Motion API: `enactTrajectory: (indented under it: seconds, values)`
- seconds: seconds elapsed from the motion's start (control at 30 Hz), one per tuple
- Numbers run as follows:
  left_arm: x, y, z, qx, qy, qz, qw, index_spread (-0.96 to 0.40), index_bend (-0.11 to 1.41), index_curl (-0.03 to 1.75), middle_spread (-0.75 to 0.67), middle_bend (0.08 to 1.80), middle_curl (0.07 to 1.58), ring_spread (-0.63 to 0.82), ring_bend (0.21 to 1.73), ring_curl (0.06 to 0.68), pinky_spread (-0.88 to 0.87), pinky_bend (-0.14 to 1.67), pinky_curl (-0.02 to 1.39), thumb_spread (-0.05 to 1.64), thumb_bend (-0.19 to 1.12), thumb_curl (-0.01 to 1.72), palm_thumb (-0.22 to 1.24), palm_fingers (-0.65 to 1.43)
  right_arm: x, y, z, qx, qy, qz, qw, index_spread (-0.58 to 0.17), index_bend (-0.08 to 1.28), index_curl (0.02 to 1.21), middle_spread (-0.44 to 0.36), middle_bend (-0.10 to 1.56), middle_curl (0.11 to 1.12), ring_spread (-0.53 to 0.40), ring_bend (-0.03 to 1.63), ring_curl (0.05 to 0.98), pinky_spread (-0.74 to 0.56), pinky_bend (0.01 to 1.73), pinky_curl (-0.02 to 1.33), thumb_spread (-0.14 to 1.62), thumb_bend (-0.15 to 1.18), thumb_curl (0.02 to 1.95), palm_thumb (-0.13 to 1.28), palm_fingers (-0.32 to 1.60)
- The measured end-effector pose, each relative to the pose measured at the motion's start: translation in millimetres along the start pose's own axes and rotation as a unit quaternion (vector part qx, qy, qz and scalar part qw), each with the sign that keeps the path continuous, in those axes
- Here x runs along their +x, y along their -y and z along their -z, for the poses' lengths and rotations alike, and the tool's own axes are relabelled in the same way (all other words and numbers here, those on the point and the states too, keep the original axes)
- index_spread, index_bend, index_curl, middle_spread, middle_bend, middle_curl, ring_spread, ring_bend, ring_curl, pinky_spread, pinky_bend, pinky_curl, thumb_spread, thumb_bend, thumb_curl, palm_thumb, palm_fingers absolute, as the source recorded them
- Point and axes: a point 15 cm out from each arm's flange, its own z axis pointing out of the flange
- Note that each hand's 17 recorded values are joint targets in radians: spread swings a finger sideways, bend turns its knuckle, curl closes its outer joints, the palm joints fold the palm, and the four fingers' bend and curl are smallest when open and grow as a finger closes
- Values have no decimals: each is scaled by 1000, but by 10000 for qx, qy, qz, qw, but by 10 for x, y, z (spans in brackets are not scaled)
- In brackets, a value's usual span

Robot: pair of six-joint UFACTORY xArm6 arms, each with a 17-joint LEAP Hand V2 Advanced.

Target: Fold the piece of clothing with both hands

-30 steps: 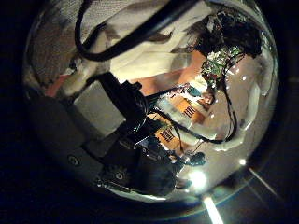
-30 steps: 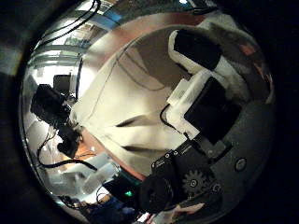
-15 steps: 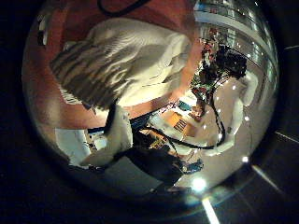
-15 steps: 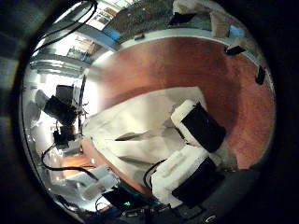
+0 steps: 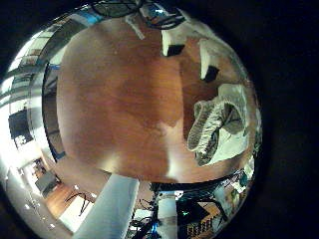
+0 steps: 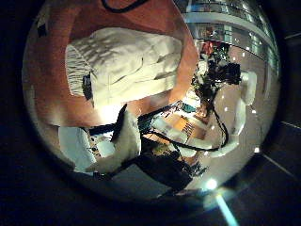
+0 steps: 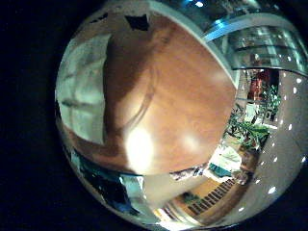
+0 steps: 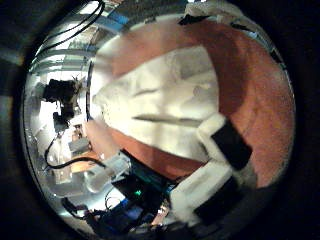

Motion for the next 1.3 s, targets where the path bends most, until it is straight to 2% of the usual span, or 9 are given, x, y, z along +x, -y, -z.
enactTrajectory:
  seconds: [0.17,0.27,0.5,0.77,1.13,1.3]
  values:
    - [214,-126,-58,17,89,-214,9997,-50,166,399,350,159,254,360,672,333,463,449,395,1219,-17,368,386,-44,-106,-126,-461,-493,69,347,9982,-425,187,438,-155,316,402,93,458,277,362,411,420,1384,-57,289,410,-73]
    - [287,-147,-82,54,135,-289,9995,-50,170,387,342,160,247,364,665,322,465,435,381,1220,-16,366,386,-35,-196,-137,-616,-653,44,475,9967,-427,172,408,-140,263,380,117,392,256,351,364,393,1330,-53,259,279,-51]
    - [405,-203,-106,19,177,-395,9991,-54,172,366,333,165,238,376,658,303,481,423,362,1218,-16,359,385,-24,-191,-226,-892,-1105,-370,744,9904,-432,166,358,-111,188,352,153,295,231,347,299,355,1263,-34,222,115,-39]
    - [466,-224,-86,25,209,-425,9989,-61,173,353,322,165,234,388,664,289,495,416,347,1218,-16,354,387,-17,-5,-442,-1076,-1533,-629,765,9832,-432,183,337,-98,174,324,170,242,226,344,244,334,1219,-25,209,28,-21]
    - [592,-242,-76,25,267,-477,9985,-62,175,349,314,168,235,391,666,274,499,416,336,1217,-16,351,388,-10,660,-889,-1085,-1740,-639,221,9824,-426,191,342,-81,173,296,183,194,226,345,213,325,1200,-17,211,-1,1]
    - [775,-257,-161,-67,319,-602,9977,-62,176,348,305,169,238,390,669,271,499,414,332,1217,-16,350,388,-6,993,-1100,-925,-1541,-546,-125,9865,-425,178,337,-74,182,297,180,195,227,345,208,325,1204,-14,213,4,8]
